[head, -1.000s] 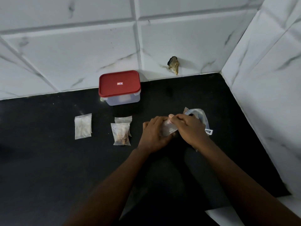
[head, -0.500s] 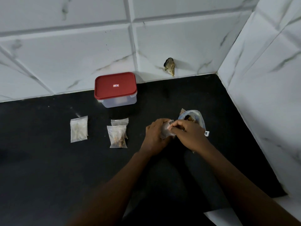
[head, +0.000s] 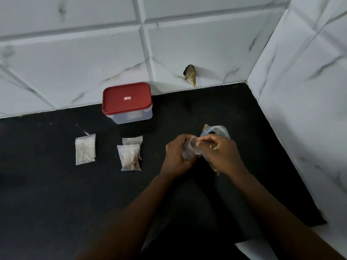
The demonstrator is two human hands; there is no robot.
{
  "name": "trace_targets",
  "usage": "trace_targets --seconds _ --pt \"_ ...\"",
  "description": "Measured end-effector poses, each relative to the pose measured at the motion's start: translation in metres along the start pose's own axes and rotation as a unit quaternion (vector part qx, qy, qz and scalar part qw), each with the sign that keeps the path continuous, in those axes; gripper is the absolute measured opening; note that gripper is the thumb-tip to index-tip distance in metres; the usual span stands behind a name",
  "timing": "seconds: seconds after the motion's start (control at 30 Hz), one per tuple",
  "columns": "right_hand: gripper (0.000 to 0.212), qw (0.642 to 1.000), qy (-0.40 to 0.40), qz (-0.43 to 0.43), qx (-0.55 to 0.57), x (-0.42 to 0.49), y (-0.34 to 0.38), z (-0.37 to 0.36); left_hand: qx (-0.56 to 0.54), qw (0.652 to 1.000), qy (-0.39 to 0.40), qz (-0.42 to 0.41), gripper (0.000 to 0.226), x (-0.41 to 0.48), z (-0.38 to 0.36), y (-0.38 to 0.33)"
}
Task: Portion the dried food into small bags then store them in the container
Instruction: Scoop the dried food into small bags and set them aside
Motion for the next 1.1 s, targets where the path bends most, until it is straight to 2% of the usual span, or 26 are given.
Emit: trace_targets --seconds 0.1,0.17,0.23,0.33,0.43,0.63,0.8,0.93,1.1 --pt "0.014 0.998 -0.051 -0.005 0.036 0.002 -0.008 0.011 -0.041 0.999 -0.014 -0.012 0.049 0.001 0.000 -0.003" --pt "0.013 0.998 -0.052 -0.017 0.032 0.006 -0.016 0.017 -0.057 0.998 -0.020 -0.026 0.047 0.002 -0.001 -0.007" --pt "0.012 0.999 -0.025 -0.035 0.031 0.009 -0.020 0.019 -0.069 0.997 -0.022 -0.038 0.045 0.003 -0.002 -0.010" --pt "0.022 0.997 0.036 -0.060 0.026 0.013 -0.019 0.019 -0.078 0.995 -0.017 -0.064 0.041 0.005 -0.005 -0.016" --pt "0.023 0.997 0.054 -0.052 -0.001 0.015 -0.019 0.018 -0.076 0.995 -0.012 -0.063 0.040 0.006 -0.007 -0.018" --pt "0.019 0.999 0.019 -0.032 -0.032 0.017 -0.021 0.021 -0.051 0.998 -0.007 -0.039 0.049 0.009 -0.012 -0.008" --pt "0.017 0.999 0.020 -0.044 -0.003 0.024 -0.025 0.019 -0.055 0.998 -0.001 -0.040 0.060 0.011 -0.015 -0.016" --pt "0.017 0.999 0.021 -0.039 0.011 0.029 -0.034 0.022 -0.052 0.998 -0.007 -0.041 0.052 0.012 -0.013 -0.015" --pt "0.012 0.997 -0.060 -0.034 -0.023 0.025 -0.044 0.040 -0.064 0.998 -0.017 -0.018 0.046 0.012 -0.010 -0.014"
Point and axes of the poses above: each hand's wrist, its own x-axis towards the middle knuckle, its own z-axis out of the back of the hand, y = z × x, the point moved 2 cm from there along x, towards the middle knuckle, and after that the axes turned 5 degrees about y, right-handed, at the moved point
